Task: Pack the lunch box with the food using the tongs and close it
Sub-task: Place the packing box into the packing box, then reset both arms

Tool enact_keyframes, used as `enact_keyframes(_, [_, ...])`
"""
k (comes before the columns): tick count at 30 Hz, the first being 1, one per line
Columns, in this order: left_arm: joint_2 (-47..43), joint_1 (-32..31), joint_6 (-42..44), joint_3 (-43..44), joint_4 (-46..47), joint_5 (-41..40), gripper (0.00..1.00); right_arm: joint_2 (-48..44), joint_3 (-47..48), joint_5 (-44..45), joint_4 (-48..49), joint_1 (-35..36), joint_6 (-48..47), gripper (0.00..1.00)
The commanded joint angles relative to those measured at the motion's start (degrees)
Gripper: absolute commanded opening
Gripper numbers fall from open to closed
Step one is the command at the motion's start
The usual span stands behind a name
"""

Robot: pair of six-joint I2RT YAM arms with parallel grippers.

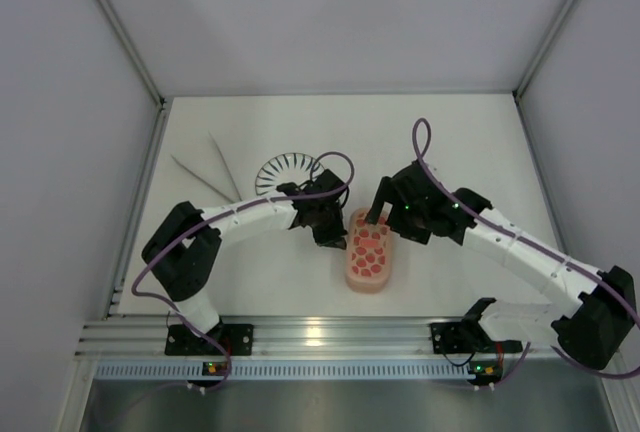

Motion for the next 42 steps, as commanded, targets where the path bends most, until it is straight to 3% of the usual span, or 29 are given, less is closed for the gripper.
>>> enact_keyframes(1, [1.1,-1.1,-3.7,1.7,5.0,-0.8,0.00,-1.7,4.1,-0.3,-3.8,-2.0,-3.2,0.99])
enact_keyframes(7, [1.8,-1.8,-6.9,0.7,8.8,0.7,0.00,-0.7,6.8,-1.8,-4.7,-4.0,-5.8,1.00])
enact_keyframes(15, [-2.9,-1.8,-4.7,0.8,3.0,-6.1,0.00,2.0,10.2,-1.9,-5.2,-4.2,-7.7,1.00])
enact_keyframes(19, [-5.4,-1.3,-2.4,3.0,-2.3,-13.3,0.09,2.0,11.4,-1.9,-4.3,-4.9,-8.3,0.99])
enact_keyframes(25, [-9.7,5.2,2.0,4.5,-5.4,-13.9,0.16,1.6,14.4,-2.0,-3.6,-7.7,-11.2,0.99])
enact_keyframes(31, [-5.4,9.5,14.0,22.8,-14.4,-18.8,0.44,4.4,23.7,-2.5,-5.0,-13.1,-16.6,0.99])
enact_keyframes(32, [-4.1,10.1,16.7,29.9,-17.2,-18.9,0.49,5.1,25.4,-2.4,-5.0,-14.6,-17.5,0.99])
enact_keyframes(34, [0.4,11.9,19.0,37.8,-20.4,-18.4,0.68,6.4,31.6,-1.4,-5.9,-16.4,-20.3,0.99])
enact_keyframes(36, [3.4,14.0,21.8,49.3,-24.6,-17.5,0.99,8.8,36.4,-0.4,-7.0,-18.8,-23.4,0.99])
enact_keyframes(39, [8.7,17.6,23.6,62.5,-28.3,-15.5,0.99,12.6,45.9,-0.1,-9.3,-22.4,-26.7,0.99])
enact_keyframes(42, [10.5,20.6,25.1,67.6,-27.9,-13.5,0.99,16.7,54.5,-0.6,-11.4,-25.7,-29.4,0.99])
